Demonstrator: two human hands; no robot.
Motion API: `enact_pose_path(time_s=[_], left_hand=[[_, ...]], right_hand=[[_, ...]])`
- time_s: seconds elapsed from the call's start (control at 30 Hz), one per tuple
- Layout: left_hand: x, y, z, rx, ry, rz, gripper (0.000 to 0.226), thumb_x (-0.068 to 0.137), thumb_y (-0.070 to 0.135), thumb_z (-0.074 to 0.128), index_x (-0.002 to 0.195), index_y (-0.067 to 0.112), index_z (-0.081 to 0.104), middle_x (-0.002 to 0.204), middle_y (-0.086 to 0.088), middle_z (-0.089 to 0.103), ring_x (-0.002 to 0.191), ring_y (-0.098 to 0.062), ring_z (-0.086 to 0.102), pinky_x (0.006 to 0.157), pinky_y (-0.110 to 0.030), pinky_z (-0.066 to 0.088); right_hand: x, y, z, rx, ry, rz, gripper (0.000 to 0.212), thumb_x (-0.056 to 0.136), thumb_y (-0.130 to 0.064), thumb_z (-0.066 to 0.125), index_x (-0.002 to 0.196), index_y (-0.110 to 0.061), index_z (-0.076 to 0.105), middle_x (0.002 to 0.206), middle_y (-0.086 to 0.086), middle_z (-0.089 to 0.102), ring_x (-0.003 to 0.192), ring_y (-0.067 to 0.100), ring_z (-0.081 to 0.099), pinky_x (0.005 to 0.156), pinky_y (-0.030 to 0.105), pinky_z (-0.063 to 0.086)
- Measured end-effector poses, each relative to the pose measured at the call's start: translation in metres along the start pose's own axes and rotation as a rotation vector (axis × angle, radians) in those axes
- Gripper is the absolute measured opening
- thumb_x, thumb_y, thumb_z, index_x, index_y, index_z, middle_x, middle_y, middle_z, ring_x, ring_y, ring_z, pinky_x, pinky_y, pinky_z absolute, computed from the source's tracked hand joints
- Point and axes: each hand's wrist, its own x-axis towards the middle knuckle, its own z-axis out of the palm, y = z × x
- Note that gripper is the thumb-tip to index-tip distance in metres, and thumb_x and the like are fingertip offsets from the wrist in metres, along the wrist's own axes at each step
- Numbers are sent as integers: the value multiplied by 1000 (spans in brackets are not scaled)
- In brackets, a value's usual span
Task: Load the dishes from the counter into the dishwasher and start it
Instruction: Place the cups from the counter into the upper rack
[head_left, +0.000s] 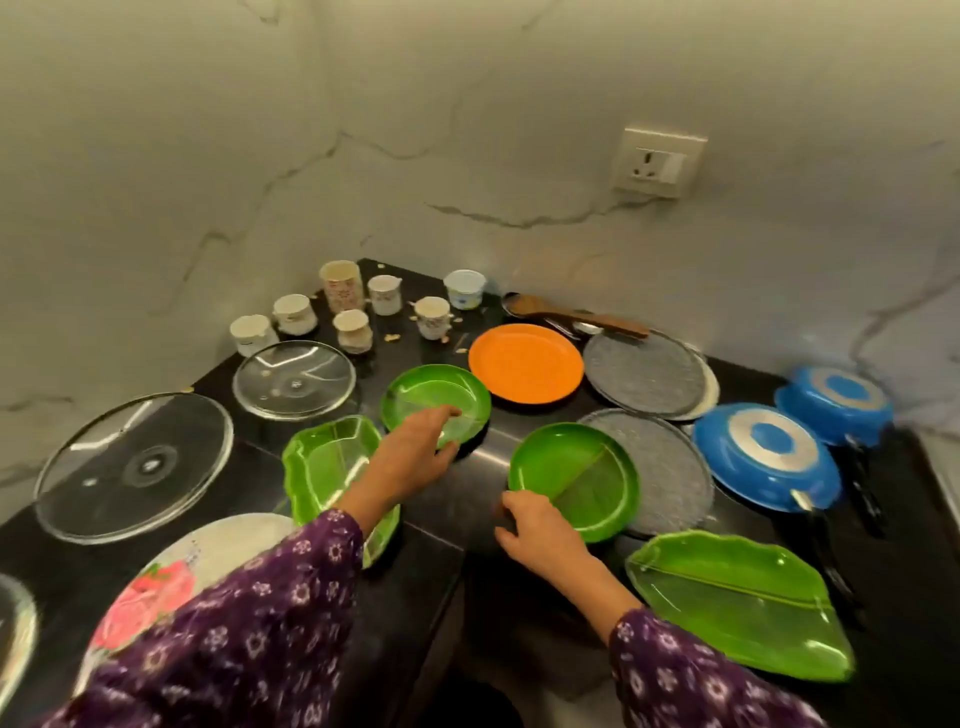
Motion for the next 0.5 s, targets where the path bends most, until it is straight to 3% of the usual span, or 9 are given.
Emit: enact_pose_path(time_s=[0.13, 0.33, 0.5], left_hand=[[43, -37, -30, 33, 11, -30, 50, 87, 22, 62, 134, 11, 45, 131, -12, 54, 121, -30, 50, 100, -40, 40], [114, -78, -46, 40, -22, -101, 53, 88, 26, 62, 134, 11, 41, 131, -11, 51, 122, -28, 48, 99, -44, 41], [165, -101, -34, 7, -31, -143, 62, 86, 28, 64, 138, 8, 35, 139, -14, 43, 127, -28, 43, 102, -41, 40]], right_hand=[[61, -28, 11, -110, -91, -1, 30, 83, -22, 62, 108, -6, 54, 115, 12, 52, 111, 29, 48, 90, 36, 43], [115, -39, 18, -218, -196, 148, 50, 77, -26, 75, 114, -3, 50, 121, 14, 46, 117, 30, 42, 93, 39, 46], [131, -40, 26, -240, -248, 243, 61, 74, -17, 78, 123, -2, 46, 125, 14, 44, 122, 31, 36, 91, 37, 46]])
